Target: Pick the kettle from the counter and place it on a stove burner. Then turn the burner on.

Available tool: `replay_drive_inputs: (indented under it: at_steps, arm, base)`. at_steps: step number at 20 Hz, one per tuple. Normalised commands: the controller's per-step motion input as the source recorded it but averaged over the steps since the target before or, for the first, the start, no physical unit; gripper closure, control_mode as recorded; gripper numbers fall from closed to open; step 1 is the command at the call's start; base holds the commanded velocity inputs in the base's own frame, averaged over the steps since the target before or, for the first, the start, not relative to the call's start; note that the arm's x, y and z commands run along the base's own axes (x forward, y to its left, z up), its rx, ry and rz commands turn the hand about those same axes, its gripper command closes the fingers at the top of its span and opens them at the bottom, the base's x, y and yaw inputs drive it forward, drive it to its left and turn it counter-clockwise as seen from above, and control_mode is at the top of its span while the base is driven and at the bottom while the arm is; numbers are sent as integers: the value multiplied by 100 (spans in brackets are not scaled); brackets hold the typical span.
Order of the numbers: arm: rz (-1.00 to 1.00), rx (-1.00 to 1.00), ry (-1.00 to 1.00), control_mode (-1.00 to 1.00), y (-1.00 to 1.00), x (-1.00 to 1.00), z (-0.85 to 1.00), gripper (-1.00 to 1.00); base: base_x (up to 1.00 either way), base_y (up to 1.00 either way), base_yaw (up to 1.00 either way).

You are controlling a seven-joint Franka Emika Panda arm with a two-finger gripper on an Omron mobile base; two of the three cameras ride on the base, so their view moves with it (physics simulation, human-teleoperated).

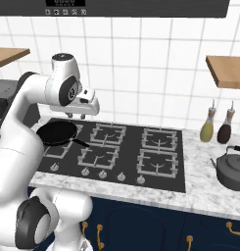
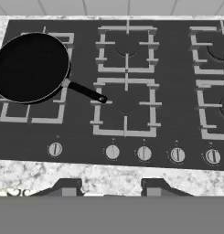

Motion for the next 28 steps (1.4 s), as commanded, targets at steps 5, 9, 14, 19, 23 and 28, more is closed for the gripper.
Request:
replay_drive_inputs:
  at_steps: [5, 9, 14, 19, 23, 28]
  arm:
    - [-6, 0, 10, -100, -10, -9, -12, -100]
    - [-13, 0, 14, -100, -58, -3, -6, -100]
    - [-17, 0, 13, -100, -96, 0, 0, -100]
    - [-7, 0, 13, -100, -100, -1, -1, -100]
    - [-1, 0, 3, -100, -100, -1, -14, -100]
    - [0, -2, 2, -100, -95, -4, -23, -100]
  base:
    - [0, 0, 0]
    - [0, 0, 0]
    - [0, 0, 0]
    - [0, 0, 0]
    - [0, 0, 0]
    - [0, 0, 0]
